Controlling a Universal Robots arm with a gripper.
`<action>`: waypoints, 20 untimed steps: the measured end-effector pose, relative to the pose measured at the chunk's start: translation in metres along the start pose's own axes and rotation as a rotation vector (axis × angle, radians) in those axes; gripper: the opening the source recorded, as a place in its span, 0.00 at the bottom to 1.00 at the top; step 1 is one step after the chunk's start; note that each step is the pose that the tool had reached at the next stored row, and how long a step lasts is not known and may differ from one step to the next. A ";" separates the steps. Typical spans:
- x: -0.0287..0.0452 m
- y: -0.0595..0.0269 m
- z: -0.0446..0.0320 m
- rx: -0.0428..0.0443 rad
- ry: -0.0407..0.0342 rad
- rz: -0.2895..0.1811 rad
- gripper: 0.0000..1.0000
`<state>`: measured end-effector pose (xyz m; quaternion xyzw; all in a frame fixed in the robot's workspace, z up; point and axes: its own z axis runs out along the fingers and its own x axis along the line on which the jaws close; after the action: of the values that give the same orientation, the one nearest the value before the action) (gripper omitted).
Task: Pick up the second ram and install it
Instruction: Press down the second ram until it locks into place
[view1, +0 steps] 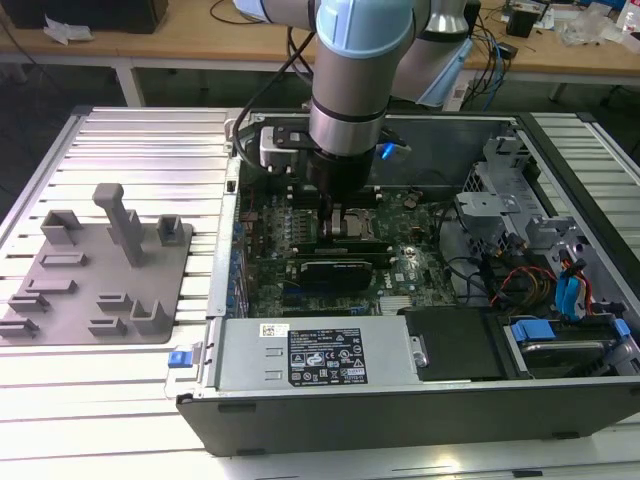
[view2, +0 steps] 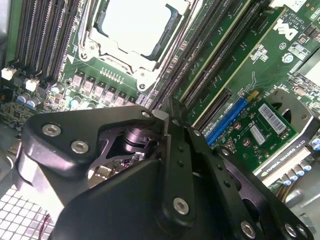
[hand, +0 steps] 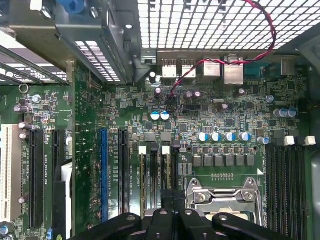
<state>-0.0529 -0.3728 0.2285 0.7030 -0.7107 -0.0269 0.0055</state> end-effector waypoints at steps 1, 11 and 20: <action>0.0000 0.0000 0.0000 0.0000 -0.0002 0.000 0.08; -0.0007 -0.0054 -0.0202 -0.0001 -0.0001 0.000 0.08; -0.0010 -0.0354 -0.0215 -0.0016 -0.0002 0.000 0.08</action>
<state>-0.0166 -0.3728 0.2484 0.7030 -0.7107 -0.0275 0.0059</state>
